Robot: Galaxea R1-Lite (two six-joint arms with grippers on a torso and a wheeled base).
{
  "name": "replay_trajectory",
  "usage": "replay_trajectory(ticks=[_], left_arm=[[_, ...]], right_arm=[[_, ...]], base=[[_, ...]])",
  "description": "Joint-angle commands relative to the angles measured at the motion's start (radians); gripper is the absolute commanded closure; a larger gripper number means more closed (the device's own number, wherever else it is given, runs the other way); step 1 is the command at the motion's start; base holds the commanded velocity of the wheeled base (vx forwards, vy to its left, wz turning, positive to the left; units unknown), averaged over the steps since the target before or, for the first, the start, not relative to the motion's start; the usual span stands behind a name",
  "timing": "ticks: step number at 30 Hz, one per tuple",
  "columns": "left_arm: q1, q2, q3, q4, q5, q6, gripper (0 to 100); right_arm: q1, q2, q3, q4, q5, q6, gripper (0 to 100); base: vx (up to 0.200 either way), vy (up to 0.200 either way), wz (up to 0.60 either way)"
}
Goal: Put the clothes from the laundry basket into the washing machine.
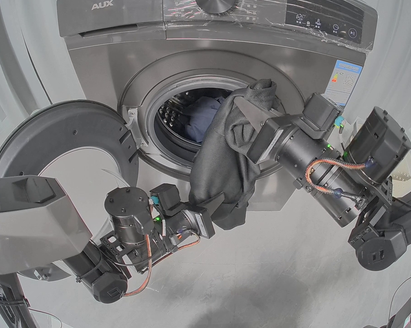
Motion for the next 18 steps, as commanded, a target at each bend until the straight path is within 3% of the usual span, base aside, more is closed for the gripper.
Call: replay_trajectory(ticks=[1, 7, 10, 11, 14, 15, 18], left_arm=[[-0.008, -0.015, 0.006, -0.002, 0.001, 0.000, 100], [-0.005, -0.124, 0.121, -0.074, -0.029, 0.011, 100], [-0.003, -0.249, 0.216, -0.080, -0.092, 0.005, 100], [-0.002, -0.309, 0.256, -0.080, -0.140, 0.002, 100], [-0.002, -0.395, 0.303, -0.077, -0.213, 0.000, 100], [-0.002, -0.426, 0.309, -0.076, -0.232, -0.001, 100], [0.008, -0.455, 0.291, -0.074, -0.239, -0.001, 100]], right_arm=[[0.000, 0.003, 0.001, -0.001, 0.001, 0.000, 100], [-0.023, 0.017, 0.011, -0.002, 0.001, 0.006, 100], [-0.042, 0.014, 0.030, -0.004, 0.001, 0.008, 100], [-0.048, 0.011, 0.042, -0.004, 0.001, 0.009, 100], [-0.057, 0.011, 0.065, -0.004, 0.000, 0.009, 100], [-0.060, 0.011, 0.073, -0.004, 0.000, 0.011, 0], [-0.071, 0.011, 0.133, 0.016, 0.000, 0.016, 0]], base=[[0.000, 0.000, 0.00], [0.000, 0.000, 0.00], [0.000, 0.000, 0.00], [0.000, 0.000, 0.00], [0.000, 0.000, 0.00], [0.000, 0.000, 0.00], [0.000, 0.000, 0.00]])
